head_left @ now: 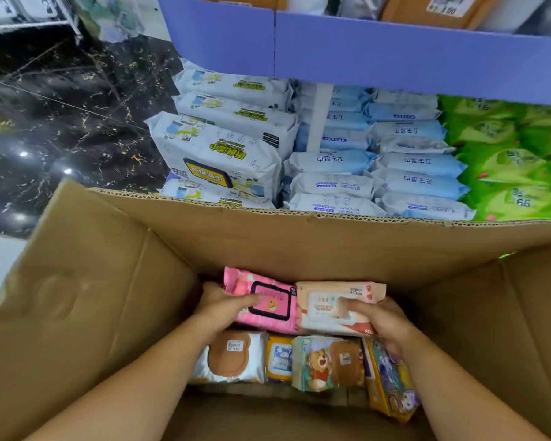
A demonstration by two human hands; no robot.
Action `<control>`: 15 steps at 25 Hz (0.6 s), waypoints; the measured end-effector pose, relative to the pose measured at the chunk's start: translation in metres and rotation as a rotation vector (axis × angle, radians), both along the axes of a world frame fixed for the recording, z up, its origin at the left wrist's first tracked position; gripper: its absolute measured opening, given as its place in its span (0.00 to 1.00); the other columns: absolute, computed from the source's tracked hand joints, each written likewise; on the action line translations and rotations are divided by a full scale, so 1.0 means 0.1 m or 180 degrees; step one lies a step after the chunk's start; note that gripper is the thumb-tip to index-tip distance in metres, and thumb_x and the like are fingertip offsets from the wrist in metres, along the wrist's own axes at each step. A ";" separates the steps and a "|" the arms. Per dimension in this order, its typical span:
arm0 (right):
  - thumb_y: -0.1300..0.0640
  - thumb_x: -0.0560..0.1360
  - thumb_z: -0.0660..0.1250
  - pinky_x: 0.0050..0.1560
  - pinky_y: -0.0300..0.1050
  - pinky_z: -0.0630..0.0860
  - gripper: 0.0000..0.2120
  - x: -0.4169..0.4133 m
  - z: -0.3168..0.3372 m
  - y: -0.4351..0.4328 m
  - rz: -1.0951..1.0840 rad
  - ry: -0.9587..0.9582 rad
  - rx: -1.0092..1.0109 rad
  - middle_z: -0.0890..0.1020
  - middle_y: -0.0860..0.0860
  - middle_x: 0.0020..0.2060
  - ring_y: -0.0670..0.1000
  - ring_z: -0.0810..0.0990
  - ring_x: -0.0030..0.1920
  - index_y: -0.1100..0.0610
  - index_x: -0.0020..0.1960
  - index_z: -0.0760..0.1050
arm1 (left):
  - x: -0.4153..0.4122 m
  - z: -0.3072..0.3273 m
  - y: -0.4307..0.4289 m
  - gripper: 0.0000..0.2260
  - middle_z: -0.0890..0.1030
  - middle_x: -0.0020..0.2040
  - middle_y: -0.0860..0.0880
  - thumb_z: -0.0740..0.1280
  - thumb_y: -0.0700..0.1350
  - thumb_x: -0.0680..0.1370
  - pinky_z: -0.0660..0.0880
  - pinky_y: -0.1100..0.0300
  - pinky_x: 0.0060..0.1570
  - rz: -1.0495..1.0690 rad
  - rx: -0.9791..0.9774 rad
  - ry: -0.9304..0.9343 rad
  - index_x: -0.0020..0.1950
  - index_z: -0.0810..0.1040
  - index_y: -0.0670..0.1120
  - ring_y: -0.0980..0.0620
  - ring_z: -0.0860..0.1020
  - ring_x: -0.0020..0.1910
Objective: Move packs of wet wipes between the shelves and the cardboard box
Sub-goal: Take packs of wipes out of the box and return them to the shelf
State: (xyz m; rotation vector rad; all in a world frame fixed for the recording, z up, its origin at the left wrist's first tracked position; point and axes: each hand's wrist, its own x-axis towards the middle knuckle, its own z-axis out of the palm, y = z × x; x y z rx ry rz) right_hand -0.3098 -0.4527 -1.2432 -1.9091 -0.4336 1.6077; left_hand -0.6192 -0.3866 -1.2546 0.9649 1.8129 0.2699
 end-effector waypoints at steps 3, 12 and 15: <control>0.50 0.55 0.86 0.55 0.60 0.82 0.32 -0.09 0.41 -0.10 -0.0141 0.0086 0.0189 0.88 0.54 0.46 0.56 0.88 0.47 0.56 0.57 0.82 | 0.01 0.57 -0.11 0.17 0.85 0.45 0.49 0.83 0.51 0.67 0.74 0.62 0.33 0.0225 -0.0167 -0.0471 0.49 0.82 0.45 0.55 0.81 0.40; 0.58 0.68 0.80 0.37 0.47 0.82 0.22 -0.33 3.56 -0.93 -0.0528 0.0356 0.0370 0.88 0.55 0.50 0.56 0.88 0.46 0.57 0.61 0.80 | -0.42 4.16 -0.68 0.13 0.88 0.47 0.50 0.80 0.44 0.70 0.79 0.59 0.43 0.0135 -0.0172 -0.0999 0.52 0.83 0.47 0.53 0.86 0.45; 0.59 0.67 0.80 0.36 0.47 0.82 0.22 -0.34 4.74 -1.06 -0.0610 0.0395 0.0543 0.88 0.56 0.50 0.58 0.87 0.48 0.59 0.60 0.81 | -0.46 5.36 -0.74 0.17 0.88 0.48 0.49 0.81 0.45 0.69 0.79 0.55 0.51 0.0081 -0.0023 -0.1142 0.55 0.83 0.46 0.51 0.86 0.49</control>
